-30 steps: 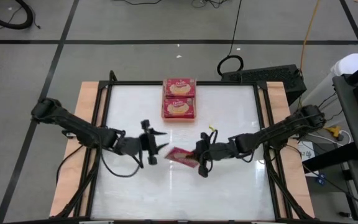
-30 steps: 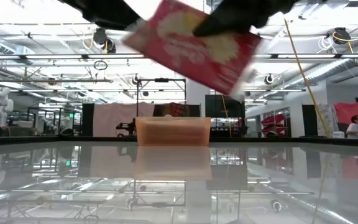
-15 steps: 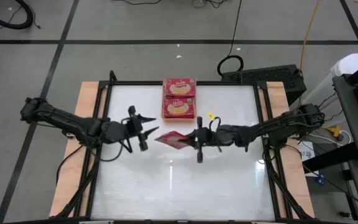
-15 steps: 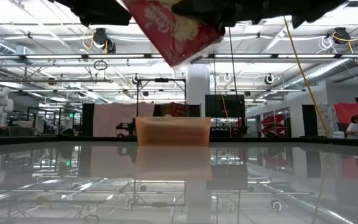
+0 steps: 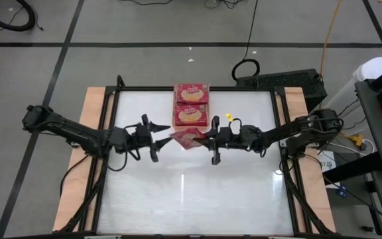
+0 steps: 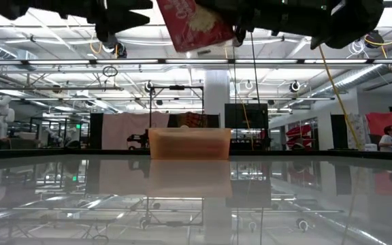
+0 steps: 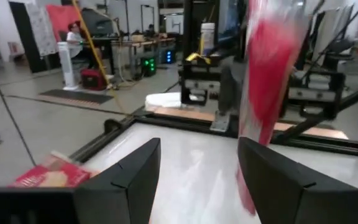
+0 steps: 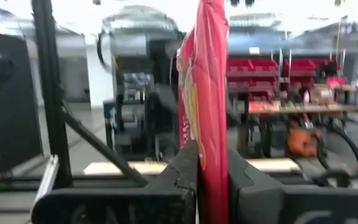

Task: Sort popcorn bags into baskets
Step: Put the red popcorn bag into the orange bin

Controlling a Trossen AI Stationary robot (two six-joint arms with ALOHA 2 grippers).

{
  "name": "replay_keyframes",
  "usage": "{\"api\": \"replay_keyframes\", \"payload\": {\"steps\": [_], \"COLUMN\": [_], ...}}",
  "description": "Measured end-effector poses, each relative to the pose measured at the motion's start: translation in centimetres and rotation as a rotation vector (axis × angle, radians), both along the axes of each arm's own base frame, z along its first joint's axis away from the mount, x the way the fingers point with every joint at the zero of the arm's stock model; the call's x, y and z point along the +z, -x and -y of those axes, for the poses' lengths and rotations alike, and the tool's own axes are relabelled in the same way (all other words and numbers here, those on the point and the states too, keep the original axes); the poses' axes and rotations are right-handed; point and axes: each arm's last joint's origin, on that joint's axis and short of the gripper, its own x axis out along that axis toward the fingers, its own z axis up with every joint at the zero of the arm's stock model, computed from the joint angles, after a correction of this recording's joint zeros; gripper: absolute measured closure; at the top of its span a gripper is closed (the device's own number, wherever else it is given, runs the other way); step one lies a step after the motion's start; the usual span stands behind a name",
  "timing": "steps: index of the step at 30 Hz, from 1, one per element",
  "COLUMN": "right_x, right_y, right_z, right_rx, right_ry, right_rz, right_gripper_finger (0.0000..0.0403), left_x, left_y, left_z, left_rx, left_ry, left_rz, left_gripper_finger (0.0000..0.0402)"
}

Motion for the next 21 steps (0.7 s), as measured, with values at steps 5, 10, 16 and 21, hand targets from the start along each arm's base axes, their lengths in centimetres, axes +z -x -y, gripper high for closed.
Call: {"api": "replay_keyframes", "payload": {"steps": [5,10,16,21], "right_x": [0.4,1.2,1.6,1.8], "right_y": [-0.1,0.2,0.4,0.5], "right_z": [-0.1,0.0,0.0,0.0], "right_rx": [0.006,0.006,0.006,0.004], "right_ry": [-0.005,-0.017,-0.026,-0.021], "right_rz": [0.128,0.253,0.328,0.358], "right_gripper_finger": [0.0391,0.0391,0.0389,0.0387], "left_x": [-1.1,-1.3,-1.5,-1.7], "left_y": [-0.8,-1.7,-2.4,-2.8], "left_z": [1.1,2.3,2.6,2.6], "left_rx": [-0.039,-0.067,-0.080,-0.089], "left_ry": [-0.020,-0.083,-0.140,-0.143], "left_rz": [0.070,0.162,0.242,0.281], "left_gripper_finger": [0.0177,0.0176,0.0176,0.0176]}}
